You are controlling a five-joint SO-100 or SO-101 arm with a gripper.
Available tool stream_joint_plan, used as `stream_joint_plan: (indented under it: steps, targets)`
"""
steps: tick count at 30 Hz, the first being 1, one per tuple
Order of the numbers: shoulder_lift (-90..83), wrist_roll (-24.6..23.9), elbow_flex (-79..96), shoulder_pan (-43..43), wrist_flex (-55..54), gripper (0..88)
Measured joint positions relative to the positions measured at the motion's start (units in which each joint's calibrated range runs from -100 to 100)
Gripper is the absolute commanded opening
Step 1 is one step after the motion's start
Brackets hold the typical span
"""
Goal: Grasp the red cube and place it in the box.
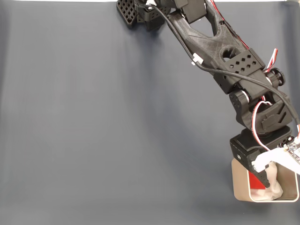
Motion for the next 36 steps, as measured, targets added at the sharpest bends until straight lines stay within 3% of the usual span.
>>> stream_joint_plan:
  steps: [13,23,36]
  targets:
    - [0.0,0.0,0.0,0.0,0.0,34.7]
    - [0.0,0.6,0.0,0.0,0.0,0.0]
    - [-5.5,0.7,6.0,4.2,-1.8,0.0]
